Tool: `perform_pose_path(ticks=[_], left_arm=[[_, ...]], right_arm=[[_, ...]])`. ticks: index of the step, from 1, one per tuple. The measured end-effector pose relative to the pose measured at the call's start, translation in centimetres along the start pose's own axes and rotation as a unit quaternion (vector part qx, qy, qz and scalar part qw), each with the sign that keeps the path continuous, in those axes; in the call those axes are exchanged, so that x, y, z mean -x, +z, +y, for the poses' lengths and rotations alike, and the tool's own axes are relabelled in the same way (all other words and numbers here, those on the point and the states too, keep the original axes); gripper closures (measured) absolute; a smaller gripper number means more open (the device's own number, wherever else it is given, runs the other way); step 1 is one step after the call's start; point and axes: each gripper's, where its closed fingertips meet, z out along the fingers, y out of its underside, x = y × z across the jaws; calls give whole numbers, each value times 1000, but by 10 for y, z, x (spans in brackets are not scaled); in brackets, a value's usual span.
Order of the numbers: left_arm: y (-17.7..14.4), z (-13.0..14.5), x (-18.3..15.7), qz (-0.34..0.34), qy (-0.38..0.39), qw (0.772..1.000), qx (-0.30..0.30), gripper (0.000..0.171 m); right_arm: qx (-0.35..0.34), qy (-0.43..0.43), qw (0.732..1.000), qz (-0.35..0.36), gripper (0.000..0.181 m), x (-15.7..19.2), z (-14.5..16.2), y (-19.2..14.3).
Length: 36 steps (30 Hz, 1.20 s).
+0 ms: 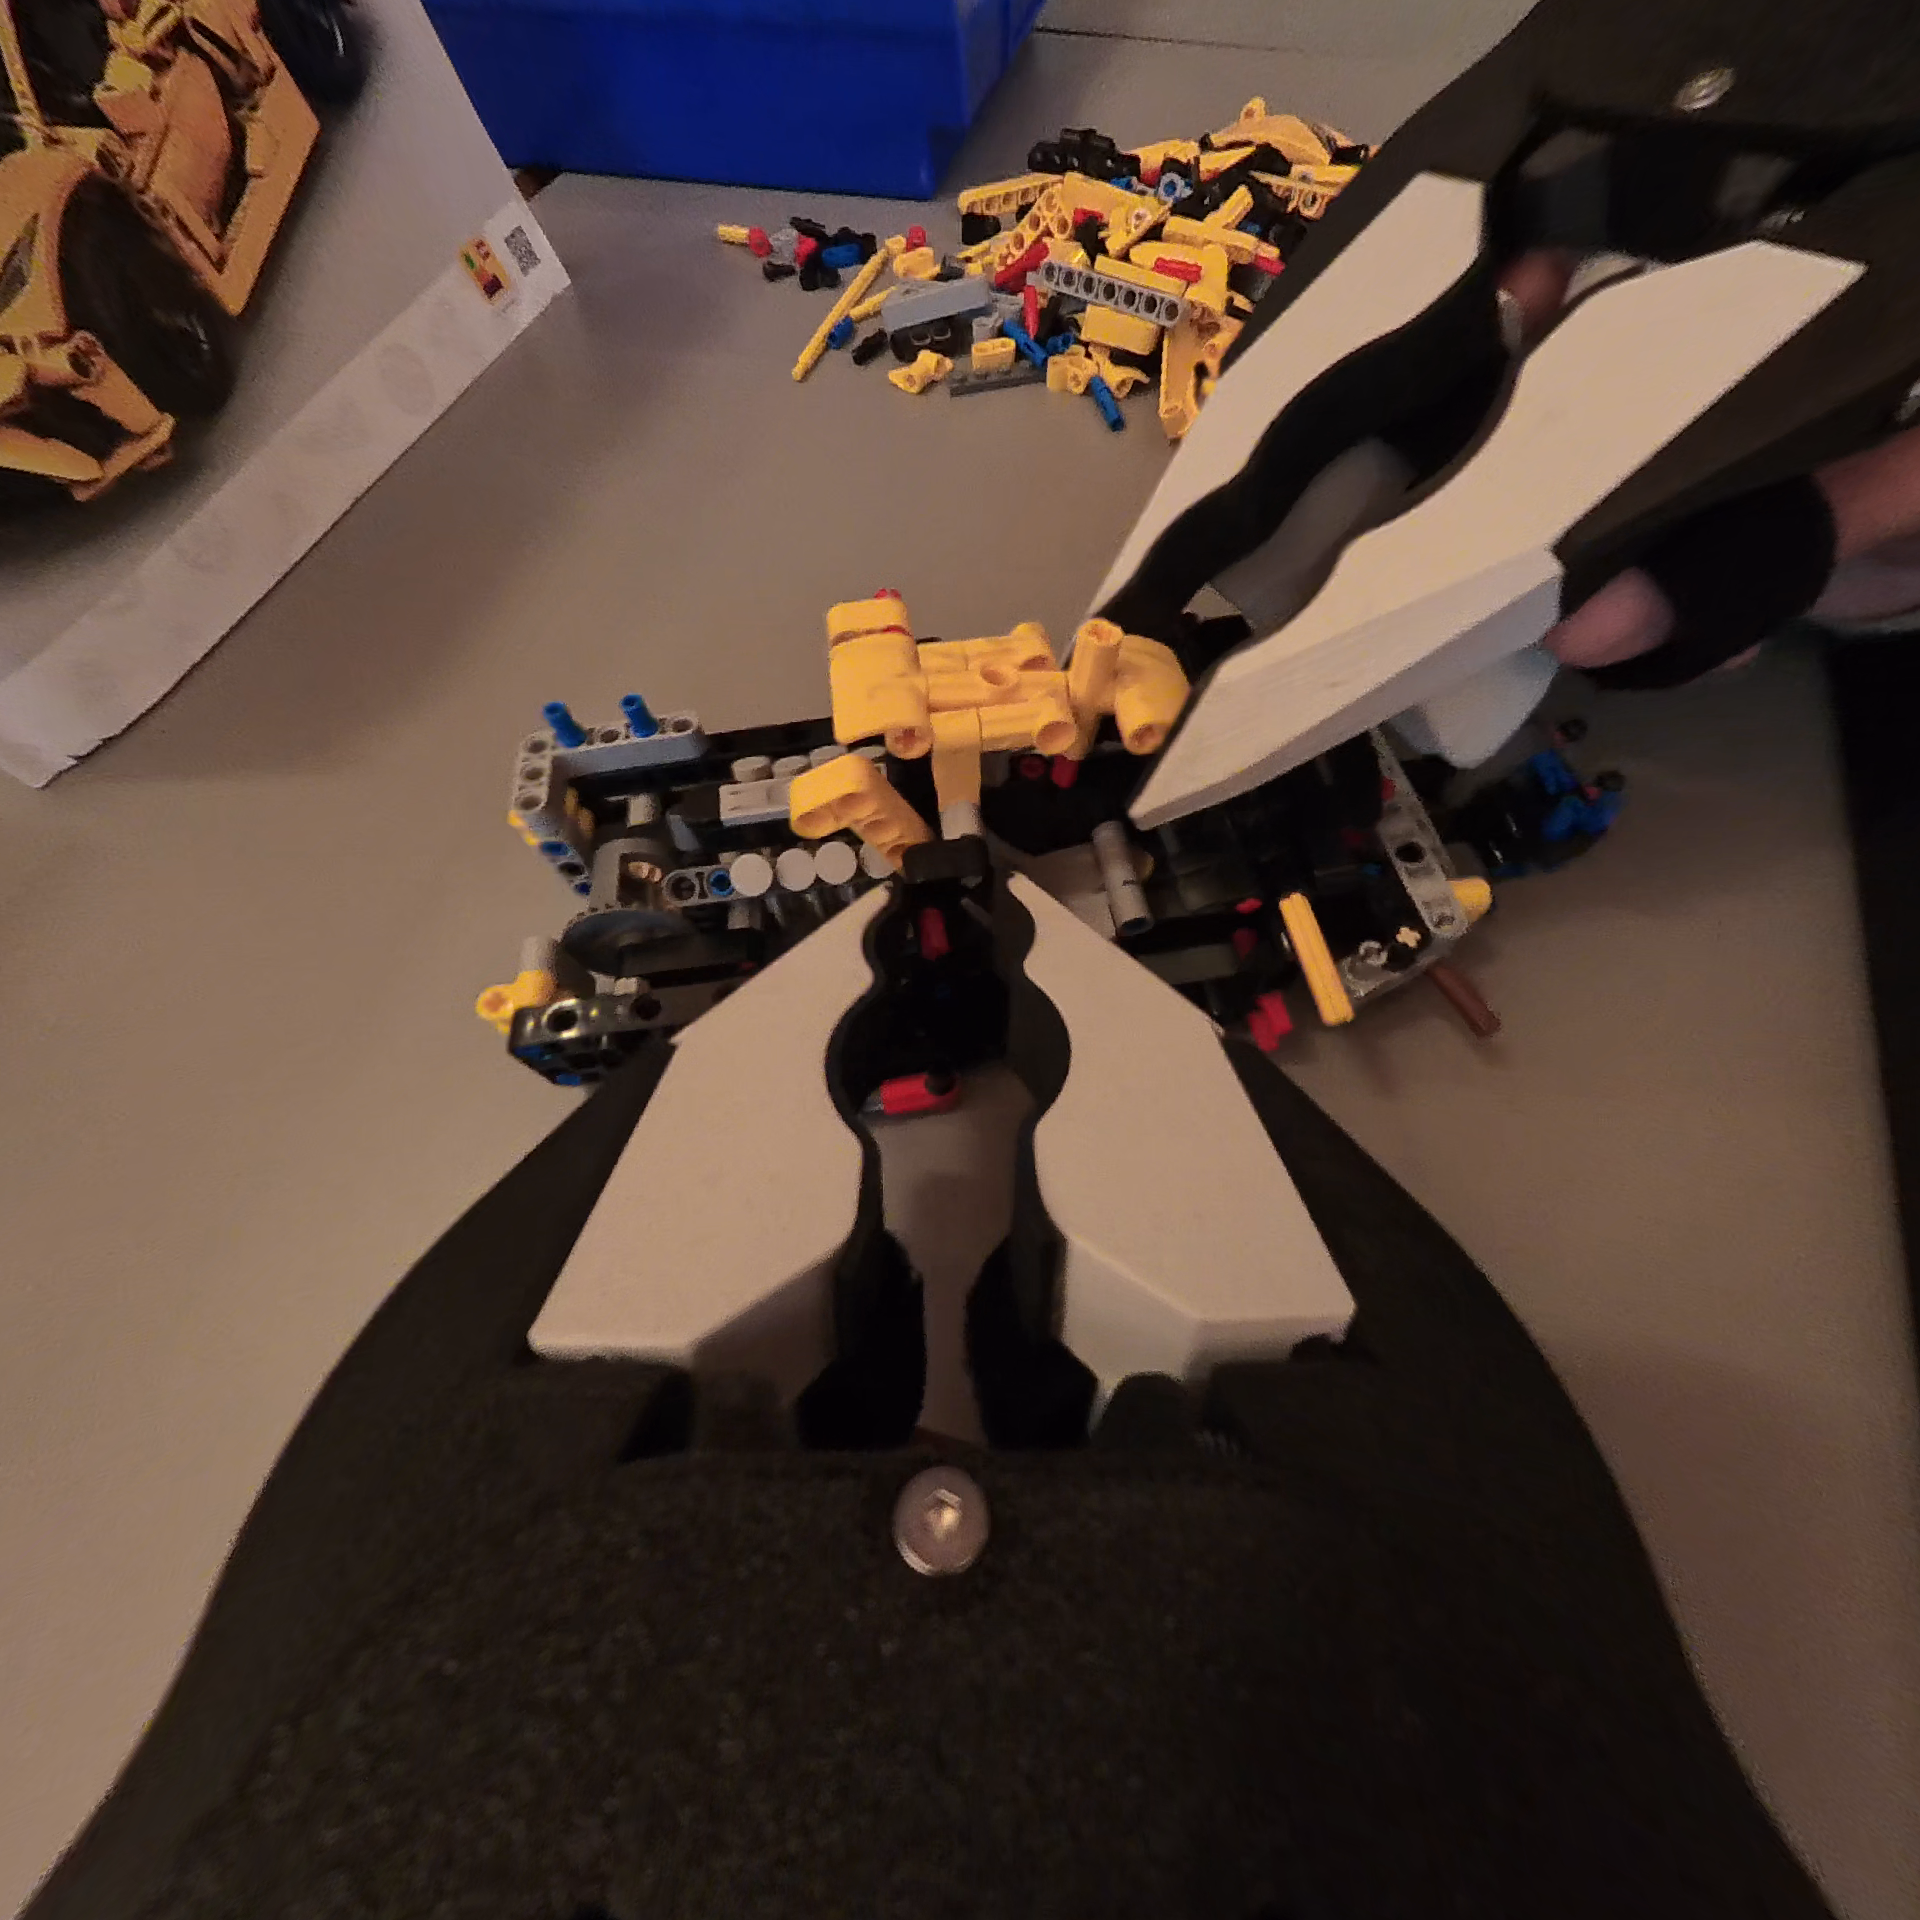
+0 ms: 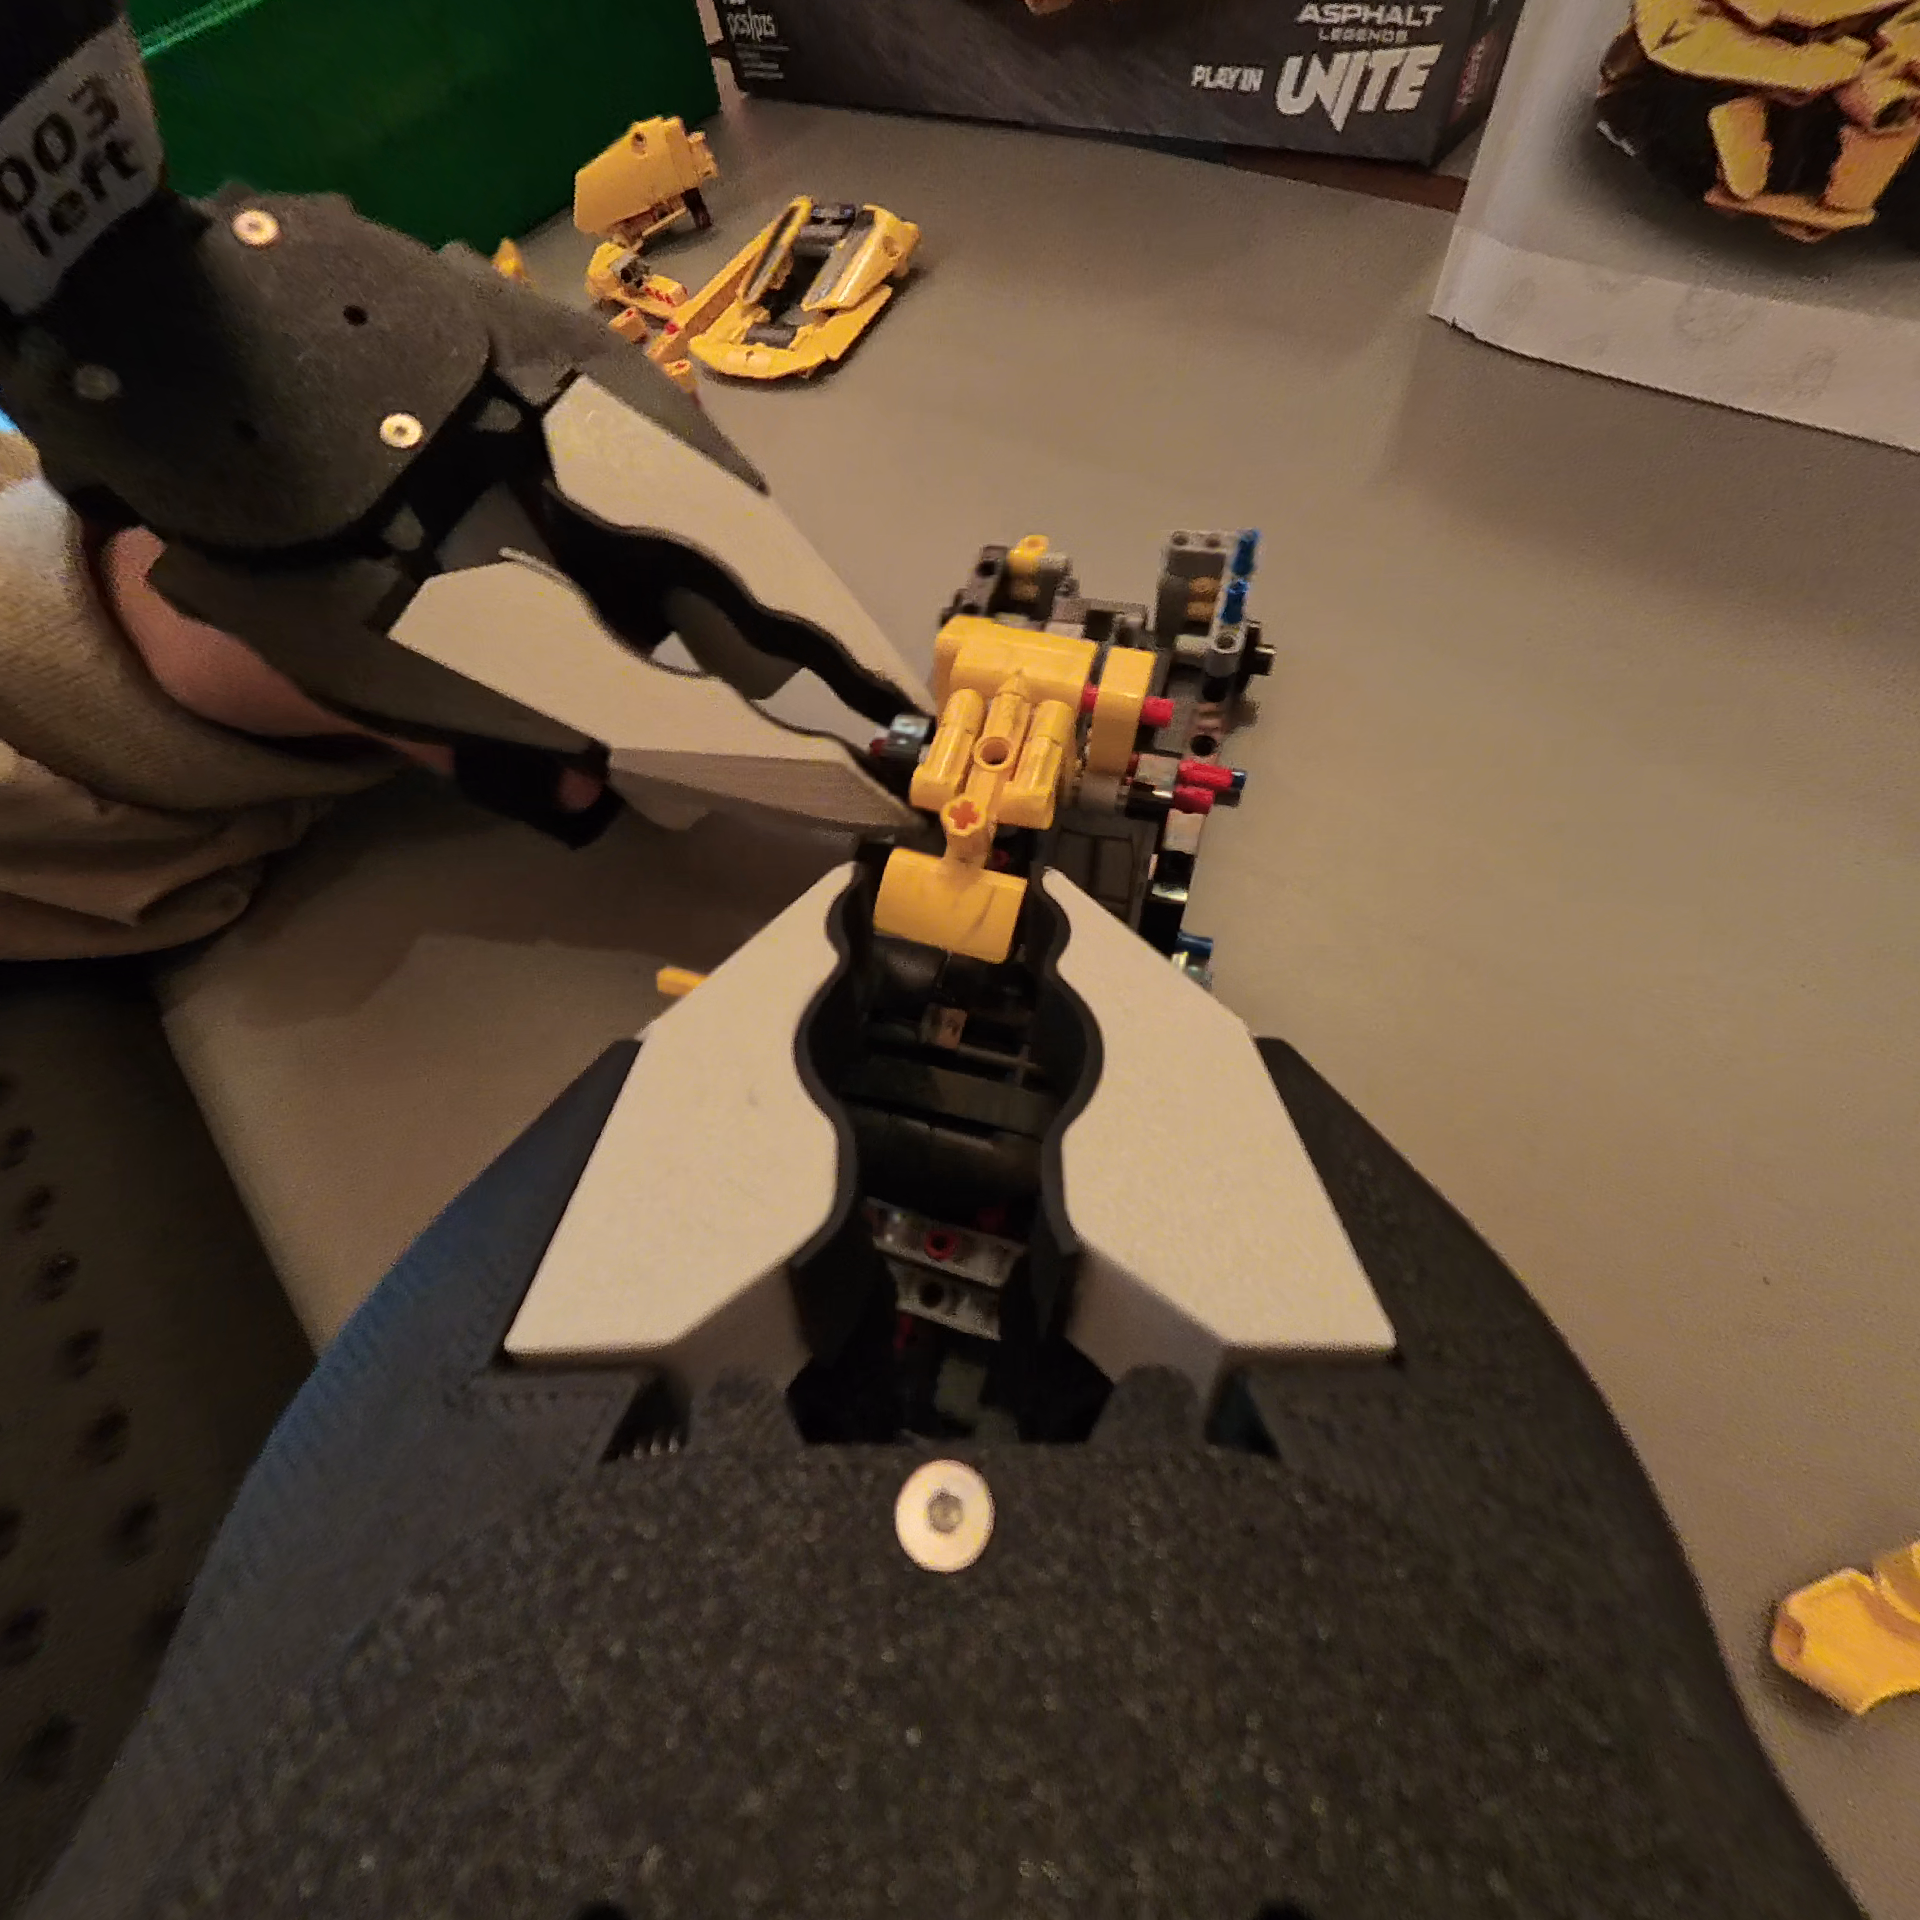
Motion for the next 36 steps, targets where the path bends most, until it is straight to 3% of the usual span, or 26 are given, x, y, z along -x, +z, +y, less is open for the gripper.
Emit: perform_pose_path(ticks=[2,7,8,10,15,18,21,25,29,30,34,36], left_arm=[[-4,2,1,14,3,1000,2,156],[-15,7,-12,81,21,996,-1,156],[-16,8,-15,91,28,995,-4,156],[-17,9,-17,98,42,994,-11,156],[-19,9,-16,118,26,993,-16,156],[-19,9,-16,114,30,993,-17,156],[-20,10,-17,115,31,993,-16,156],[-21,10,-19,120,31,992,-13,156],[-25,11,-15,126,-17,992,1,150],[-29,6,-11,124,-30,992,-10,141],[-42,-17,-21,149,-34,986,-71,127],[-43,-30,-29,179,-71,976,-102,125]], right_arm=[[6,-6,999,-33,153,10,1,0],[-6,-11,977,-211,145,39,-7,-27],[-23,-12,975,-222,155,34,-13,-34],[-52,-33,973,-224,157,19,-24,-40],[-21,-118,970,-211,158,-1,-20,-14],[-10,-144,960,-240,160,4,-11,-3],[-22,-167,960,-225,173,2,-11,0],[-23,-180,956,-229,176,4,-9,-4],[-6,-192,951,-244,178,8,-5,-9],[-9,-193,949,-248,179,9,-4,-9],[-16,-180,950,-254,179,11,-3,-10],[-15,-174,952,-253,177,11,-3,-10]])
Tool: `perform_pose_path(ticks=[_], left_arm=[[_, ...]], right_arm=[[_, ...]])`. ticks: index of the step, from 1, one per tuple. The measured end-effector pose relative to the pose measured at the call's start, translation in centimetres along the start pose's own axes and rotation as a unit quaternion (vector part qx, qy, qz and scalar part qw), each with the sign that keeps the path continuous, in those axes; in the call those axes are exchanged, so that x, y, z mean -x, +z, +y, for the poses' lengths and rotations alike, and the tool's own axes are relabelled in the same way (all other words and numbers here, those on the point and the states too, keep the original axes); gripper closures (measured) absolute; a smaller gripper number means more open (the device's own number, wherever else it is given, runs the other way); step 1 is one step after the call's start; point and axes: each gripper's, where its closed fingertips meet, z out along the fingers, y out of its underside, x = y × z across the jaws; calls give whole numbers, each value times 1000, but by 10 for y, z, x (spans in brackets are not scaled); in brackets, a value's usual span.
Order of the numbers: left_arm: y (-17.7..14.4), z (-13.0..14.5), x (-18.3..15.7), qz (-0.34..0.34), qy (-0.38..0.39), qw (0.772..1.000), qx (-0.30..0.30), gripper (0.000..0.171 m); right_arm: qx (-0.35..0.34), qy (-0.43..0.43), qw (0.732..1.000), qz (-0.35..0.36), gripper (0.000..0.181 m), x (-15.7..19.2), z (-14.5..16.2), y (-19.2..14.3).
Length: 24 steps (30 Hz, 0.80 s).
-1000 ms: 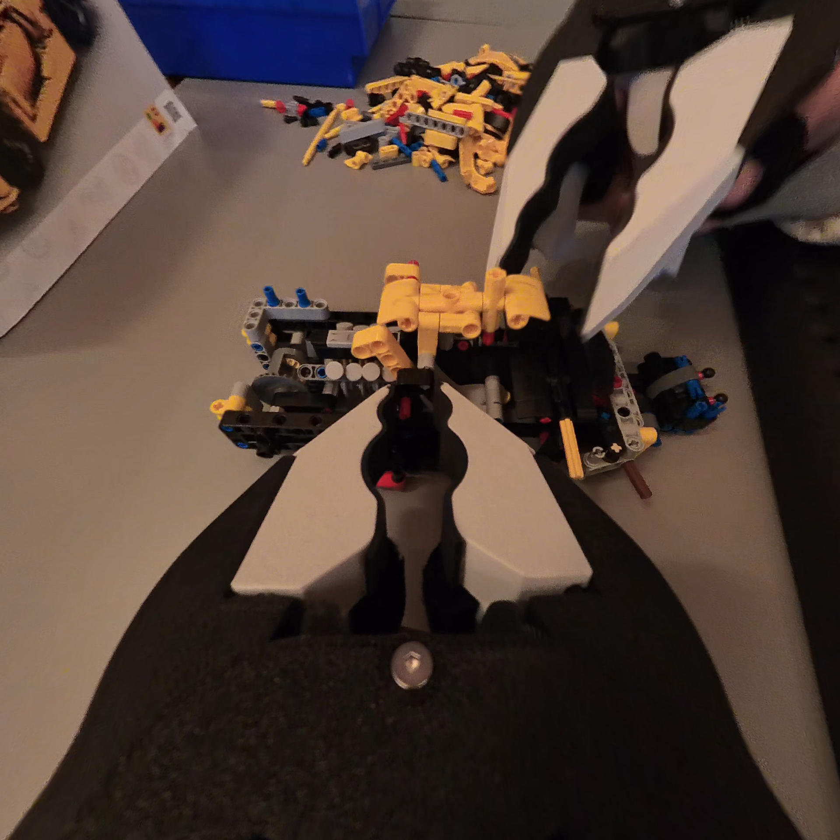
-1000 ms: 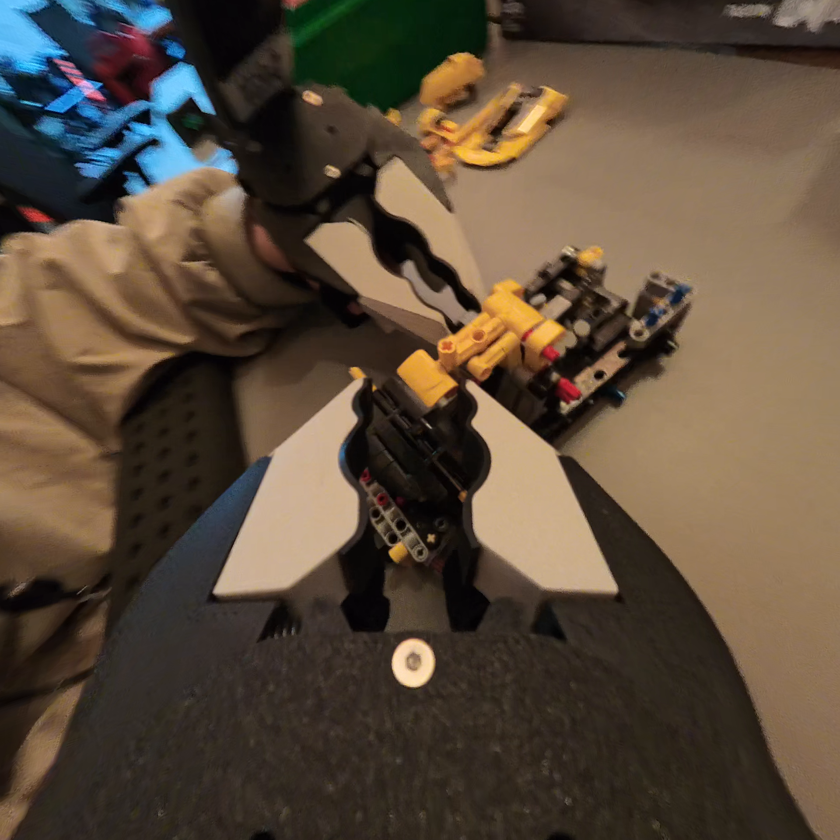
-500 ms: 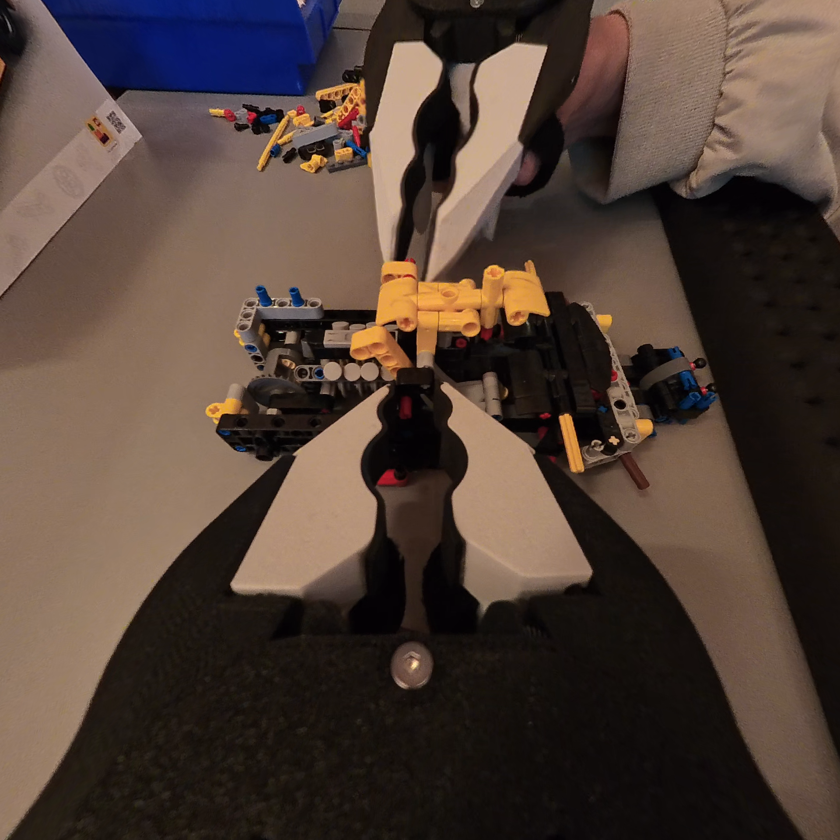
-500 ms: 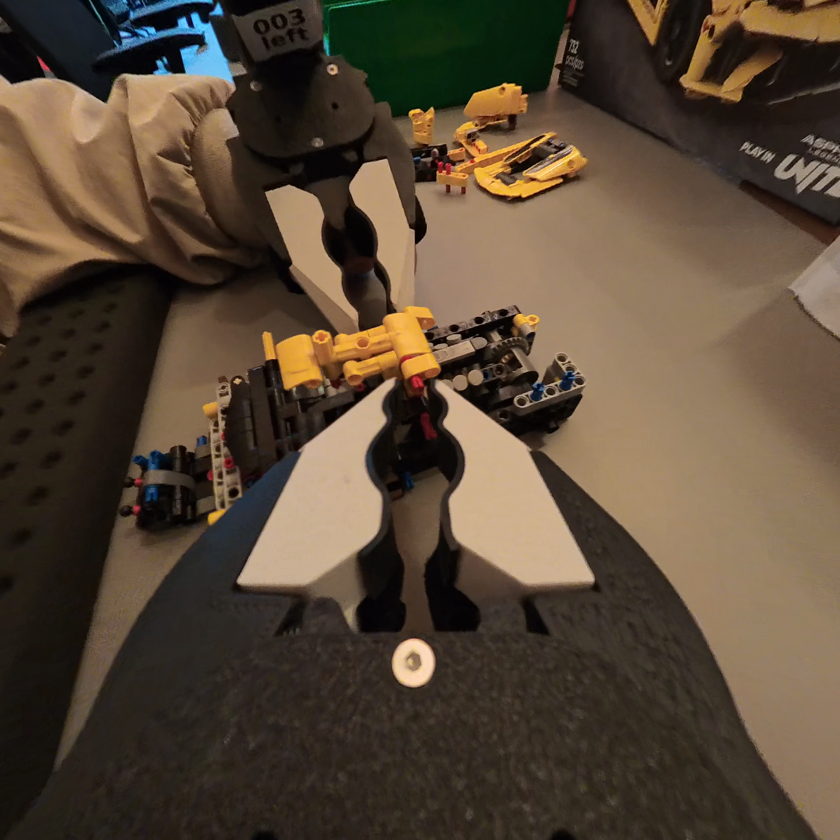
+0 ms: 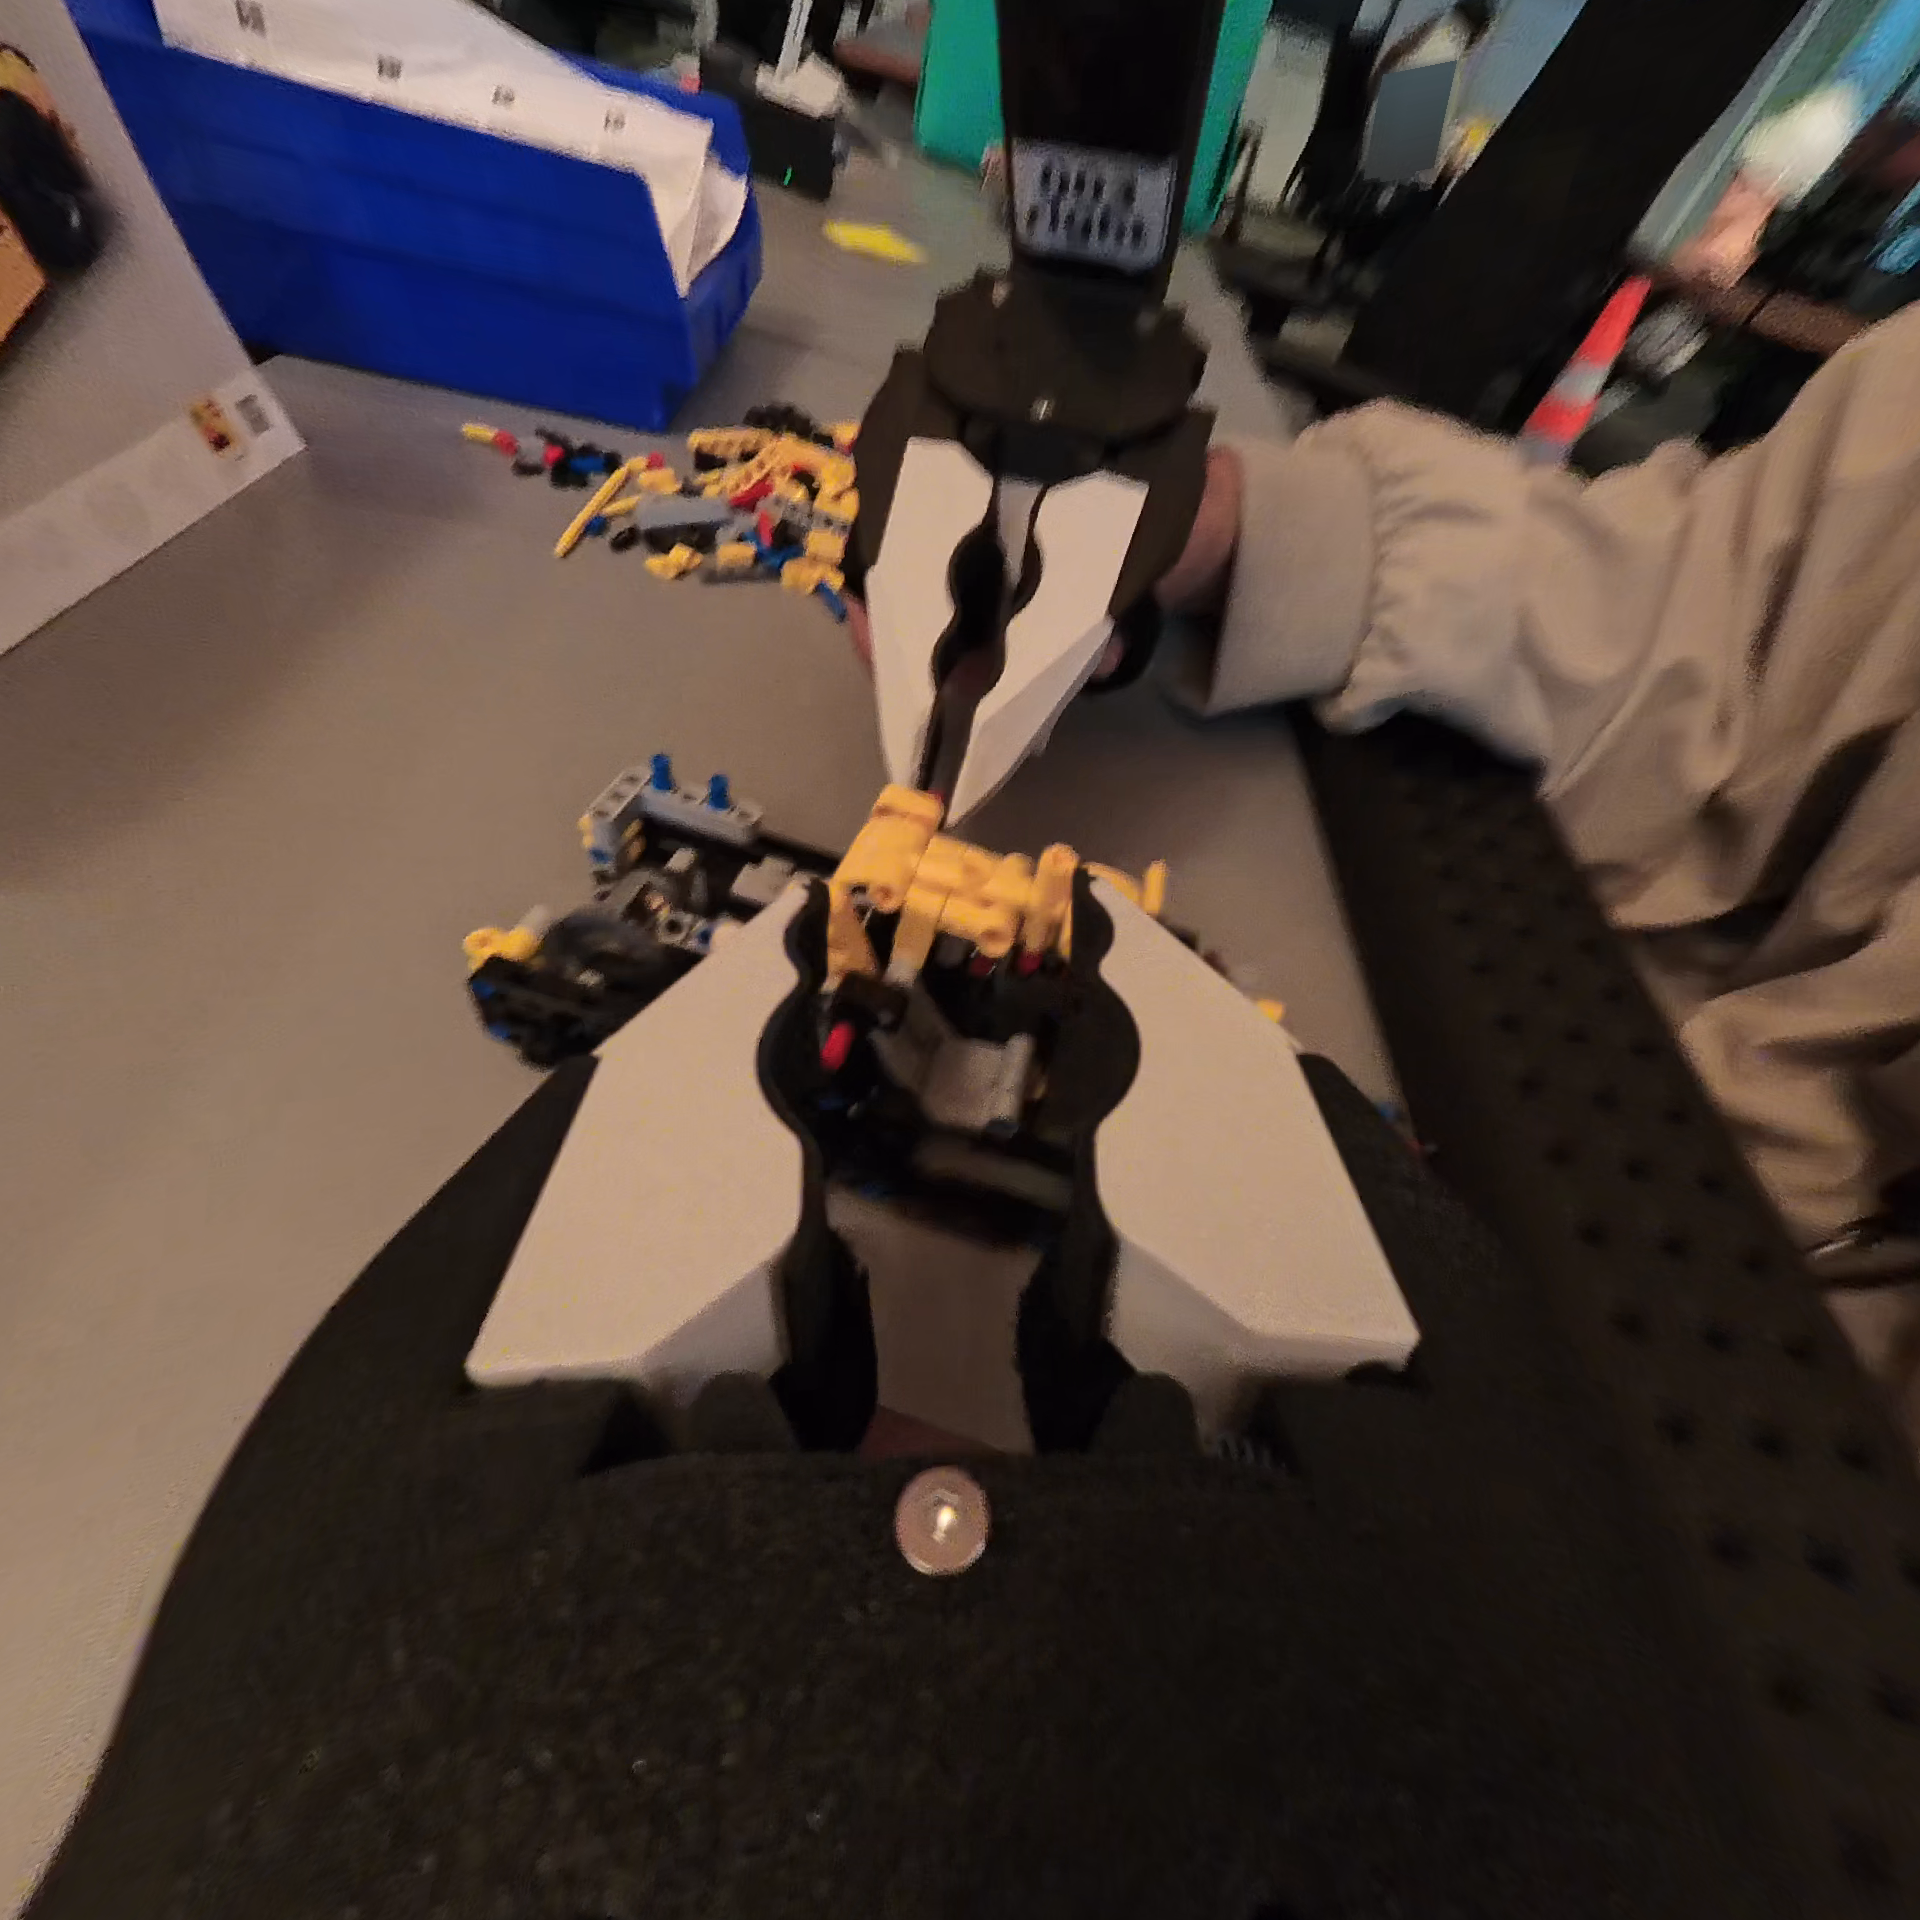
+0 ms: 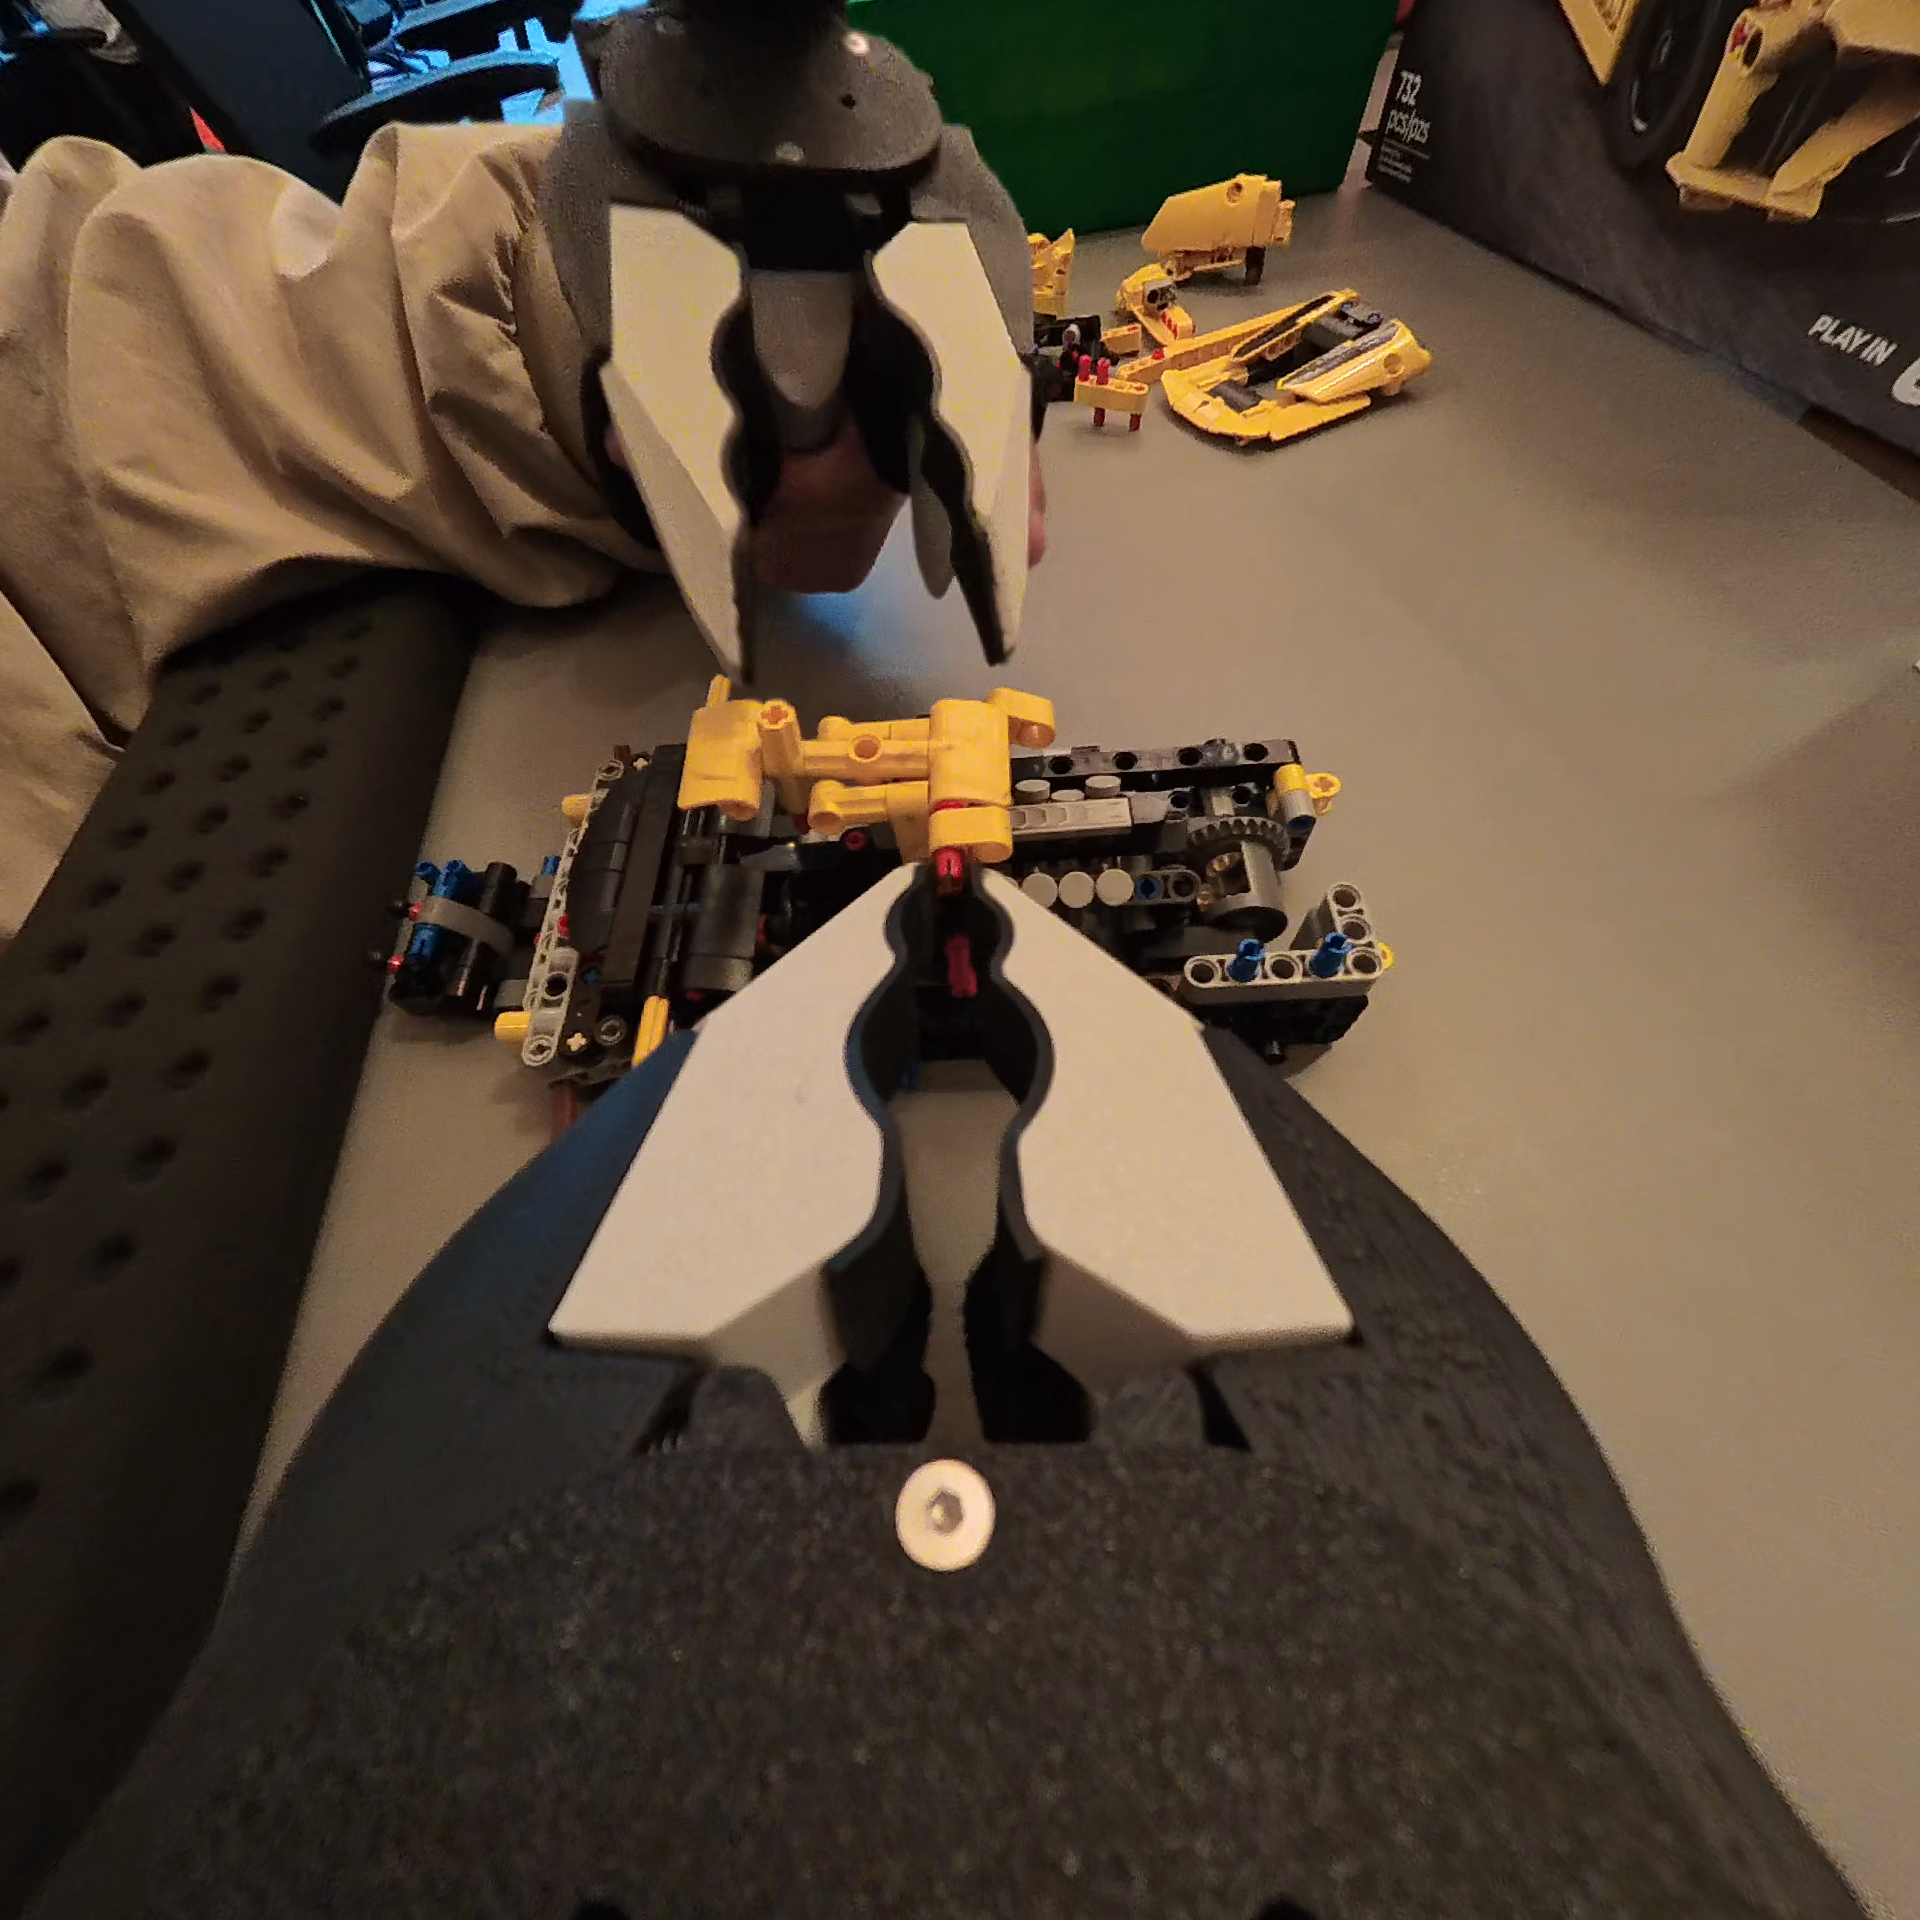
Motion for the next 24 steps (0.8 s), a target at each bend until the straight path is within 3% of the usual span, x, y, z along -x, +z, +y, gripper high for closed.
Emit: perform_pose_path(ticks=[5,8,10,13,17,24], left_arm=[[5,1,14,-7,-94,996,-1,131],[3,-3,12,7,-149,989,-10,148],[3,-4,8,17,-162,987,-13,148],[4,-9,9,-5,-133,991,-19,146],[10,-2,3,-42,-1,999,12,130],[7,-18,5,-23,70,997,-10,133]], right_arm=[[-18,-28,999,43,151,-8,-5,2],[-16,-43,998,48,165,-6,-6,7],[-13,-56,997,53,167,-6,-7,8],[-7,-80,996,47,167,0,-9,7],[-32,-111,993,38,167,9,-20,5],[-55,-117,991,27,167,14,-29,3]])
